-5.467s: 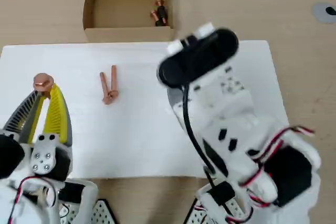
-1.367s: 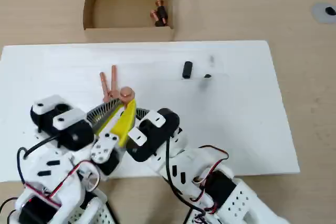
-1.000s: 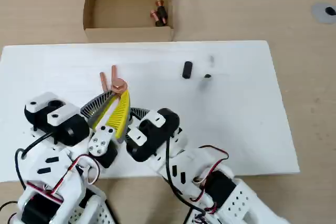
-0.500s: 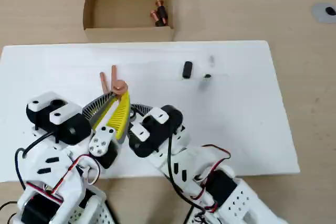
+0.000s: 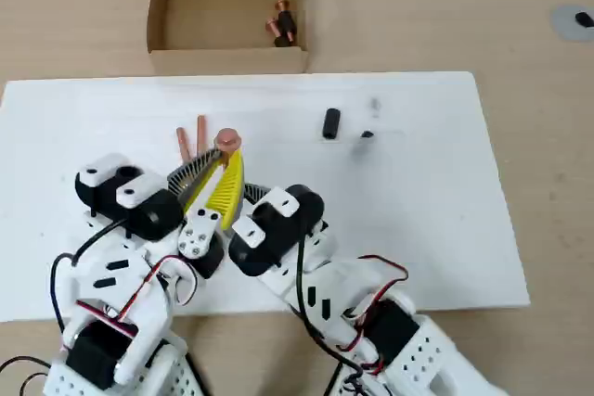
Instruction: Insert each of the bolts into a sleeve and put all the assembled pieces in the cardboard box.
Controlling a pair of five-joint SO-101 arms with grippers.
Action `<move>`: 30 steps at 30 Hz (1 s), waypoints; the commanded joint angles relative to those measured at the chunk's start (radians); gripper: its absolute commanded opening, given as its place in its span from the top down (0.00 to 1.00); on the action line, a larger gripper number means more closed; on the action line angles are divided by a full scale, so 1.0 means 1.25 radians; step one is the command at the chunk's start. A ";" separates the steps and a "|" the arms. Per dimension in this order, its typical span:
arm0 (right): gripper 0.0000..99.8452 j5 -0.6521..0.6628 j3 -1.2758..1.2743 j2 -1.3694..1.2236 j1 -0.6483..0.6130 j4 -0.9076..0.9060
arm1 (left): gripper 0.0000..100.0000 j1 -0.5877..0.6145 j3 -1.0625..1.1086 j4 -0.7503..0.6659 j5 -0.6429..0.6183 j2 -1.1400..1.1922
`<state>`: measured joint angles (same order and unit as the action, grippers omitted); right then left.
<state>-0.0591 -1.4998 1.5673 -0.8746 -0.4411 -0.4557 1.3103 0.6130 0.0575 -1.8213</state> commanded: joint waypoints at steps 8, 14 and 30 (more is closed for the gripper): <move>0.99 0.004 0.025 0.019 0.008 0.005 | 0.99 0.079 -0.004 -0.022 0.022 -0.006; 0.99 0.004 0.026 0.018 0.058 0.006 | 0.99 0.069 -0.004 -0.017 0.055 -0.006; 0.99 -0.054 0.066 0.012 0.122 -0.044 | 0.99 -0.020 -0.063 0.081 0.060 -0.006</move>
<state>-0.1174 -1.4968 1.5658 -0.7380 -0.4887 -0.4695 1.2827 0.7142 0.1220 -1.8197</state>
